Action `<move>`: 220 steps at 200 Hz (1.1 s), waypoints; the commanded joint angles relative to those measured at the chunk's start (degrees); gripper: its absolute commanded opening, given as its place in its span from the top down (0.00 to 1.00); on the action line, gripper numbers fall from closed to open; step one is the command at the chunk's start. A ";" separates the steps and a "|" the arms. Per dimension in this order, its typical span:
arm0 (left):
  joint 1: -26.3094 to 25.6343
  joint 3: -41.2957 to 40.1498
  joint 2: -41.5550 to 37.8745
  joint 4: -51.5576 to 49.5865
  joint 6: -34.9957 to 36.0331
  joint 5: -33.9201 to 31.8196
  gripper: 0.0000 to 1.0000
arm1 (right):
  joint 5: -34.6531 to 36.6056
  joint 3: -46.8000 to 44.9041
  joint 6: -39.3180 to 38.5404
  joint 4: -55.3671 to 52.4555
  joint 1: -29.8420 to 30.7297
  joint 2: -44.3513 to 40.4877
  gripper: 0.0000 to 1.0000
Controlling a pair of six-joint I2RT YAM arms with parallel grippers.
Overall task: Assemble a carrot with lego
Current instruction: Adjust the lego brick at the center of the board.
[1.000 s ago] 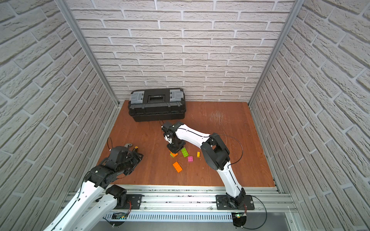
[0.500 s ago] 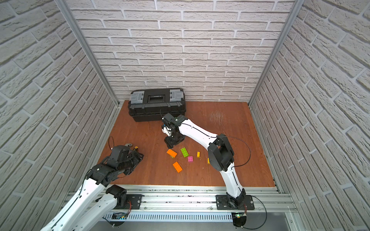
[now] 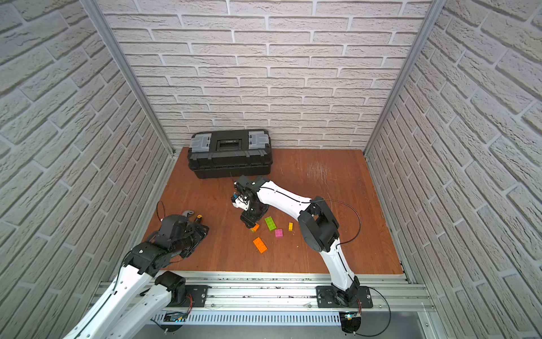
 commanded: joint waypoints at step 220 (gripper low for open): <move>0.49 0.15 -1.05 -0.75 0.67 -0.38 0.25 | 5.85 4.69 2.62 -0.95 3.69 5.05 0.41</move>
